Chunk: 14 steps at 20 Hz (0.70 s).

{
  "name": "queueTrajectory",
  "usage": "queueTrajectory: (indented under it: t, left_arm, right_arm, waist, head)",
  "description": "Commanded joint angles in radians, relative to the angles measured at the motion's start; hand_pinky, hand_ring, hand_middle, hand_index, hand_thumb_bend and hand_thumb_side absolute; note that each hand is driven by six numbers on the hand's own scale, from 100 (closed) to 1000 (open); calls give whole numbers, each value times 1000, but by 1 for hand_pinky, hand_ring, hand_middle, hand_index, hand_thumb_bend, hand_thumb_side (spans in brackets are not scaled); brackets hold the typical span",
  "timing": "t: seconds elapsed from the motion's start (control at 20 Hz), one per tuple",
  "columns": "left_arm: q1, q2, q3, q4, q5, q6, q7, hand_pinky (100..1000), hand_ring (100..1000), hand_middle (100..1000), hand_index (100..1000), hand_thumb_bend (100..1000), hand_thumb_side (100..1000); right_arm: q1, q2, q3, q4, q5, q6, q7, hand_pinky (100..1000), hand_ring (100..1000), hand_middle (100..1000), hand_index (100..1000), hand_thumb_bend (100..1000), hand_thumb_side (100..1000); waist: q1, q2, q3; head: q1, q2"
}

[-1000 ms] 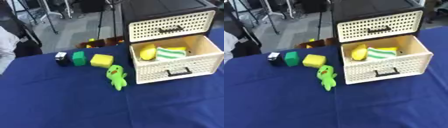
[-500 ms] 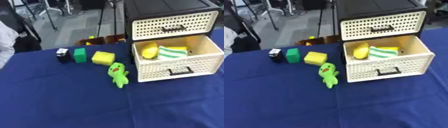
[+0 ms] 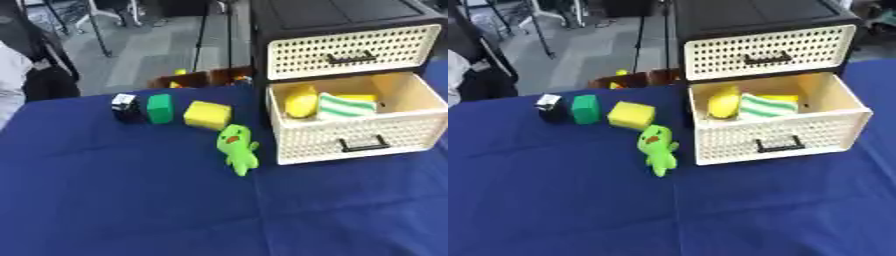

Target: Pick up objects from table and place into drawer.

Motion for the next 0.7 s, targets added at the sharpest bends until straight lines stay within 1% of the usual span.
queueTrajectory:
  t: [0.05,0.2,0.35,0.55,0.7]
  left_arm:
    - [35,51,22,-13,-19,-14,-3,439,640,725,932,579,880]
    - [95,60,29,-13,-43,-13,-8,434,635,723,935,572,892]
    - [138,50,37,-13,-61,-9,-10,433,634,724,941,570,903]
    - [163,23,51,-13,-97,-15,-16,445,644,732,951,567,912]
    - [179,7,54,-13,-116,-12,-16,442,640,730,951,561,919]
  right_arm:
    - [8,-60,5,-10,17,15,103,570,648,604,775,100,1000]
    - [34,-82,17,-10,38,30,238,574,653,615,777,100,1000]
    - [53,-99,27,-10,68,35,375,578,655,619,780,100,1000]
    - [58,-116,39,-10,89,25,530,582,661,629,791,100,1000]
    - [59,-131,53,-10,95,7,620,579,664,637,799,100,1000]
  waist:
    - [-7,-9,3]
    - [-8,-3,5]
    - [-11,3,5]
    - [-19,4,2]
    - [-24,4,0]
  head:
    - [-3,-21]
    - [-6,-29]
    - [-7,-30]
    - [-6,-25]
    - [-6,-23]
